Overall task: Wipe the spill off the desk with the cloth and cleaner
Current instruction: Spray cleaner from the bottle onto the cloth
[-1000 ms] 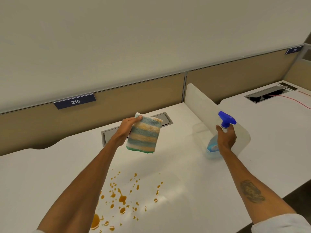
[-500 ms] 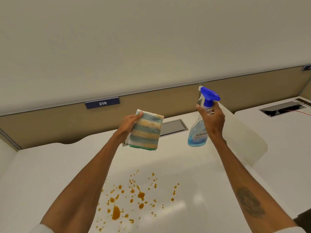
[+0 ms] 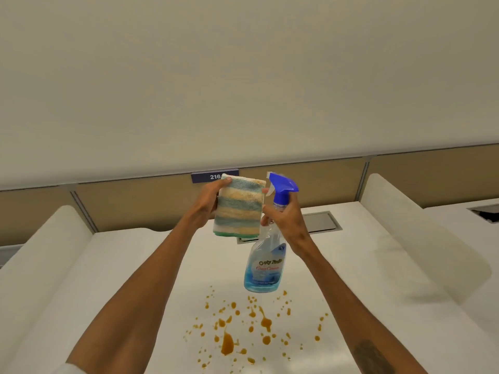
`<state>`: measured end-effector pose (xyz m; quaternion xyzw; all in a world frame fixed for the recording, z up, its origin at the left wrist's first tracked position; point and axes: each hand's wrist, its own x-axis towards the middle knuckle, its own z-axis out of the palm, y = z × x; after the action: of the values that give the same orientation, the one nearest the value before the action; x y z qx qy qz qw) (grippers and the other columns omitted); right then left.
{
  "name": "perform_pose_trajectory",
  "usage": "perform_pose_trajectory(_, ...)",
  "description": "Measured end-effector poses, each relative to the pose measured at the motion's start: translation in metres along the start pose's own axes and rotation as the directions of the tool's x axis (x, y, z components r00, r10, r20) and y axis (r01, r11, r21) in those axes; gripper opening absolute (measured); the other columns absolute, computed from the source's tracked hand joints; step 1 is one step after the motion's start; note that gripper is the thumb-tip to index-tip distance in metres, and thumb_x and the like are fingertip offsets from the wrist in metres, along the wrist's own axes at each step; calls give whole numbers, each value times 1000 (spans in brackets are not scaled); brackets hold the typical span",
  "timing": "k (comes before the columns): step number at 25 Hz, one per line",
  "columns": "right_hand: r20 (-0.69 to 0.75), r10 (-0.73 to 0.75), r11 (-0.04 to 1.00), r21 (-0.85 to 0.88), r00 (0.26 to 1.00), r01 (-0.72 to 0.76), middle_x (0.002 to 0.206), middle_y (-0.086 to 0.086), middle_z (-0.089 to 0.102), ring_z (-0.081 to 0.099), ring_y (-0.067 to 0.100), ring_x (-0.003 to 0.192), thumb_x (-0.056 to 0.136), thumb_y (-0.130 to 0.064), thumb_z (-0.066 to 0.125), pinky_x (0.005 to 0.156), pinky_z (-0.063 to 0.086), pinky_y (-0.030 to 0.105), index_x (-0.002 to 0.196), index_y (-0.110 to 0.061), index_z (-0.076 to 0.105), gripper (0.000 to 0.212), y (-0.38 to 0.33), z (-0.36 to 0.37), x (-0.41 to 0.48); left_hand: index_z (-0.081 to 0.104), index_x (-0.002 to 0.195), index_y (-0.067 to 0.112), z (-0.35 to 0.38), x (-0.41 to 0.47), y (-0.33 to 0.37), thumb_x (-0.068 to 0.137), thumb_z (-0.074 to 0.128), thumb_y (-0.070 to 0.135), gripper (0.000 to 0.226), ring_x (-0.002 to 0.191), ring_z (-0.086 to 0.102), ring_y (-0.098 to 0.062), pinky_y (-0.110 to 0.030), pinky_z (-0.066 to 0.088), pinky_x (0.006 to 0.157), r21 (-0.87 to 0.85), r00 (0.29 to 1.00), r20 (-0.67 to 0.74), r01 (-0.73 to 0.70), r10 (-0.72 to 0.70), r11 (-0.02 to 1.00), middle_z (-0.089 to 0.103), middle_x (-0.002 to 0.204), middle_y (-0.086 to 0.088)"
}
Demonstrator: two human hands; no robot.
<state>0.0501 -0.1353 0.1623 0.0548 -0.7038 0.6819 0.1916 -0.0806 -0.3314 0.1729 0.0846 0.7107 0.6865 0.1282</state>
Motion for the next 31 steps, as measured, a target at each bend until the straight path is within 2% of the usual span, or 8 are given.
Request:
perform_pose_trajectory(4,111,96,991,86,989,-106,101,-2,71,71,14,81,84,-6,74,70,61,28,117,-34,60,46,-1,43,-6,73,109,16,-27,-10,6,91,61,53,43,92,75,-24,-34,61,70,-3,999,-2,-45,45,999,78,104,-9)
perform_pose_trajectory(7,124,117,991,53,985,-124,103,0,70,69,16,86,87,-11,74,71,61,30,120,-23,61,37,-2,67,-10,73,108,16,-46,-18,10,94,59,52,42,91,76,-25,-35,61,70,-7,998,-4,-58,58,998,78,103,-9)
perform_pose_trajectory(9,74,129,992,-7,989,-129,96,5,69,66,15,77,90,-18,73,68,60,30,113,-17,63,26,-2,80,-13,73,109,16,-56,-21,10,95,58,52,42,90,76,-24,-32,60,67,-10,998,-15,-60,60,998,78,102,-9)
perform_pose_trajectory(13,6,123,990,-73,992,-122,62,-5,62,57,8,49,91,-30,71,56,53,26,91,-22,63,11,-3,102,-19,73,113,11,-72,-25,13,94,58,51,46,93,75,-26,-34,60,71,-4,998,-53,-38,37,999,78,104,-11)
perform_pose_trajectory(16,-3,93,989,-112,996,-92,72,0,66,60,8,50,92,-33,69,55,53,20,100,-22,65,14,-8,110,-18,73,112,11,-79,-24,17,94,57,51,46,91,74,-24,-30,59,70,8,997,-68,-34,35,999,78,103,-9)
perform_pose_trajectory(19,-90,88,991,-93,992,-96,65,-1,66,62,9,51,91,-35,70,55,54,19,94,-24,64,13,-16,108,-13,71,115,11,-86,-23,24,93,57,54,51,98,72,-27,-40,59,85,26,996,-77,-33,35,999,77,108,-10)
perform_pose_trajectory(24,-173,106,982,-134,979,-130,64,6,63,60,17,55,90,-31,71,66,59,36,86,-19,61,16,-19,111,-9,70,117,10,-89,-24,36,94,57,49,47,98,71,-26,-34,56,75,-25,993,-109,-58,55,998,76,110,-10)
perform_pose_trajectory(31,-13,68,982,-177,998,-70,67,3,63,59,13,53,90,-27,72,59,57,29,87,-23,61,12,-22,117,-14,74,107,15,-86,-20,37,93,59,47,38,93,73,-24,-34,56,77,-8,993,-107,-57,56,998,78,103,-7)
